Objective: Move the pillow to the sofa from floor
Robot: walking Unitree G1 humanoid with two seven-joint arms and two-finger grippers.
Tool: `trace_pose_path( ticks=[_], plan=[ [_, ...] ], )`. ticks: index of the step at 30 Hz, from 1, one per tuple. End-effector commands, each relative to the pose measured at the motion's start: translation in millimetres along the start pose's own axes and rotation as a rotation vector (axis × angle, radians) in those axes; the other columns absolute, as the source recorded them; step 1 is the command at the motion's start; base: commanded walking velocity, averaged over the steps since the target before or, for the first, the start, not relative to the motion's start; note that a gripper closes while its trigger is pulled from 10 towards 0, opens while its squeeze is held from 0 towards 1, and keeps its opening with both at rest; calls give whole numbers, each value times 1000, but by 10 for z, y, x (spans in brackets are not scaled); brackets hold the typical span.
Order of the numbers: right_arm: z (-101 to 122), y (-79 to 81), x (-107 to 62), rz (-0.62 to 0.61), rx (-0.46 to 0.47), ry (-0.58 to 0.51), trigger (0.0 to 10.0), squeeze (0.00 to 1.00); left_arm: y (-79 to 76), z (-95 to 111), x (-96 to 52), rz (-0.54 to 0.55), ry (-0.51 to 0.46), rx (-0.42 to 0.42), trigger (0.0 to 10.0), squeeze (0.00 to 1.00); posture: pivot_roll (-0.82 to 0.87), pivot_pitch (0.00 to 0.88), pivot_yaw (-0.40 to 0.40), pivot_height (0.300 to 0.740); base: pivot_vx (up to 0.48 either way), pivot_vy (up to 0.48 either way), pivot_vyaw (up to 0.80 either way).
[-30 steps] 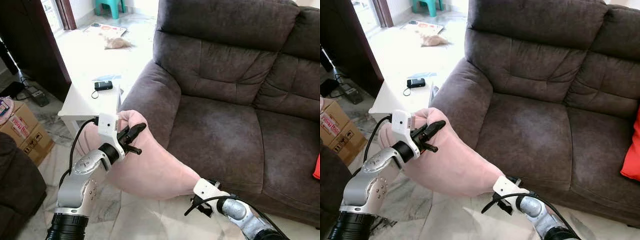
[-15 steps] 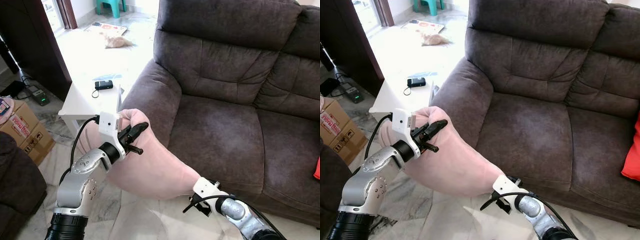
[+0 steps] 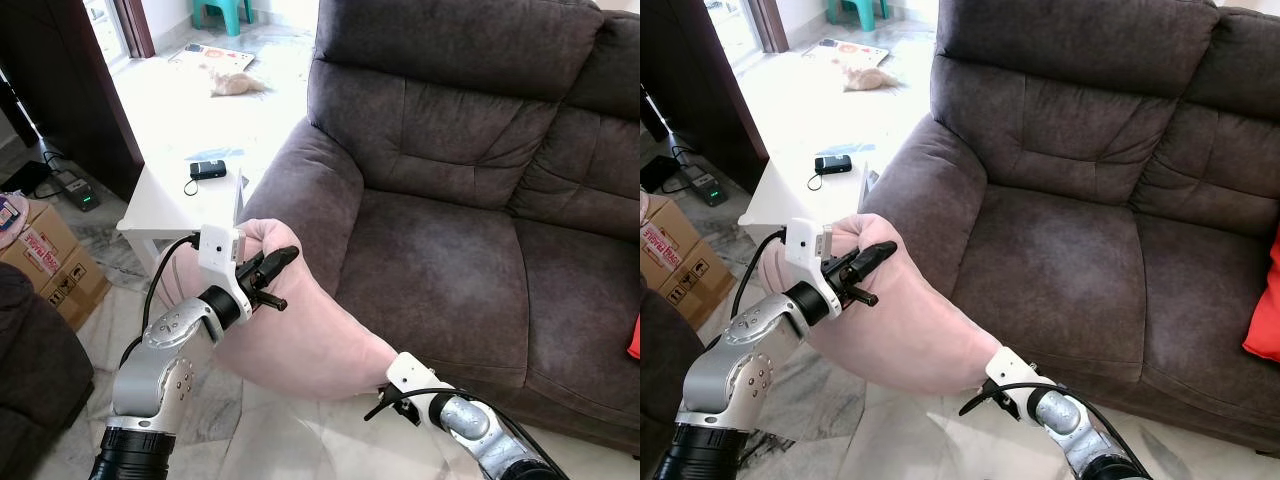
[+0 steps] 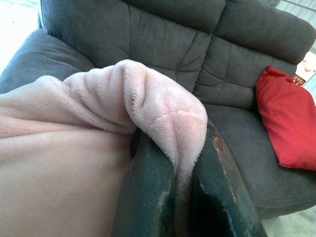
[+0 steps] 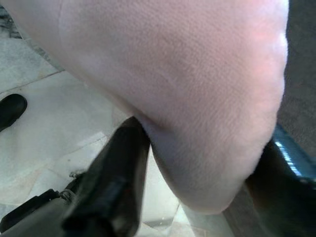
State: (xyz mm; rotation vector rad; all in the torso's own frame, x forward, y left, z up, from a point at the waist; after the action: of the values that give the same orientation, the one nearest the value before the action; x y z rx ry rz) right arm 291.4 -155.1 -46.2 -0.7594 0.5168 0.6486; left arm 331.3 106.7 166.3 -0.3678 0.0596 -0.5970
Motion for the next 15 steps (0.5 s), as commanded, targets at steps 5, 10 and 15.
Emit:
trace_pose_path(
  ticks=[5, 10, 15],
  plan=[
    [31, -19, -7, 0, 7, -27, 0, 0, -238, 156, 33, -106, -59, 31, 10000, 0, 26, 93, -53, 740, 0, 0, 0],
    [64, -45, -5, -8, 11, -41, 0, 0, -224, 142, 37, -101, -53, 43, 10000, 0, 26, 91, -52, 740, 0, 0, 0],
    [99, -74, 3, -14, 7, -51, 0, 0, -204, 123, 32, -95, -47, 47, 10000, 0, 27, 85, -51, 740, 0, 0, 0]
  ],
)
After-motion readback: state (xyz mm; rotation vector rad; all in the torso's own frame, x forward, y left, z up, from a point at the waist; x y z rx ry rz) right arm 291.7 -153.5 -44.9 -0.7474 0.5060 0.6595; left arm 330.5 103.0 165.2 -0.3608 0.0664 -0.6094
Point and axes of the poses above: a point about 5 cm out from each wrist's last joint towards the gripper, its own x axis pointing out of the wrist towards the gripper, its own z axis along the axis of the wrist's last joint, y = z × x, the point moved 4 cm from there along x, pointing out of the wrist towards the gripper, and after that the axes turned 10 degrees about -x, right-handed, at the moved point
